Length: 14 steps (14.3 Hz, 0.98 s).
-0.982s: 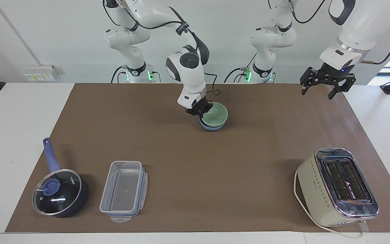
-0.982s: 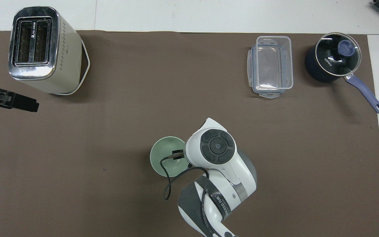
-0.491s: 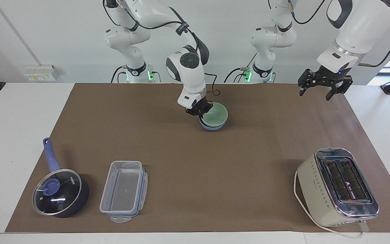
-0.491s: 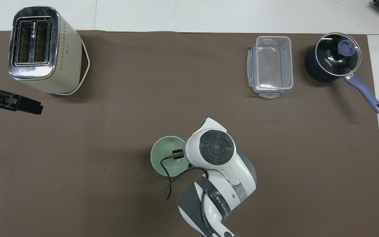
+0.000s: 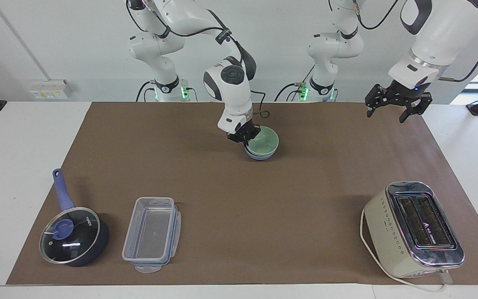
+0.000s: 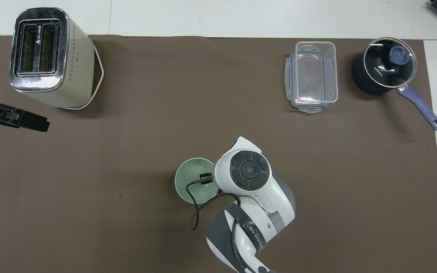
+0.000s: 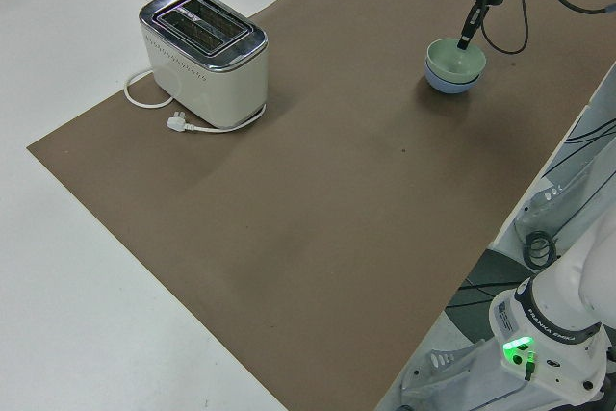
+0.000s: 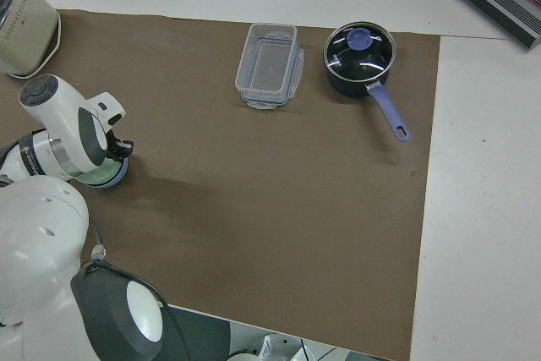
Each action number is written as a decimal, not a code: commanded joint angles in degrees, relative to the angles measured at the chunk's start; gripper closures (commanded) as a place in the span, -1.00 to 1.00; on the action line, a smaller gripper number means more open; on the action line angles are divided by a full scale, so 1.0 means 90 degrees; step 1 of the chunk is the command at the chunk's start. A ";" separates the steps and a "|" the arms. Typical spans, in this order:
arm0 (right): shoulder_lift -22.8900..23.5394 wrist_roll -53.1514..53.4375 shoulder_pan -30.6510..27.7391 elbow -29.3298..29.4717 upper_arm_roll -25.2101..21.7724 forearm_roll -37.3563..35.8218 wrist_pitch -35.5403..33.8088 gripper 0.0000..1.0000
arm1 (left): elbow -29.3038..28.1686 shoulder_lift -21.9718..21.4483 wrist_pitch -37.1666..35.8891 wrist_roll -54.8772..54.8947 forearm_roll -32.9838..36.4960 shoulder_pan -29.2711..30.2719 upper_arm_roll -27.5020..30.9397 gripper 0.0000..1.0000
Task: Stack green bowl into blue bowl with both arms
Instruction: 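Hold the green bowl seated inside the blue bowl with the right gripper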
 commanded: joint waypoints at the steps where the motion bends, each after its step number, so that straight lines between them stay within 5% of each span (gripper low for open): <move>1: -0.0011 0.0086 0.0031 -0.0120 -0.0014 -0.0127 0.0243 0.95 | -0.0153 -0.0185 0.0061 -0.0021 -0.0059 0.0038 -0.0001 -1.00; 5: -0.0001 0.0086 0.0021 -0.0111 -0.0014 -0.0127 0.0243 0.42 | -0.0163 -0.0195 0.0062 -0.0011 -0.0059 0.0047 -0.0001 -1.00; 9: -0.0069 0.0135 0.0002 0.0006 -0.0033 -0.0127 0.0185 -1.00 | -0.0172 -0.0195 0.0062 -0.0011 -0.0059 0.0047 -0.0001 -1.00; 14: -0.0635 0.0125 -0.0661 0.0298 -0.0082 -0.0195 -0.0282 -1.00 | -0.0182 -0.0195 0.0071 -0.0001 -0.0059 0.0057 -0.0001 -1.00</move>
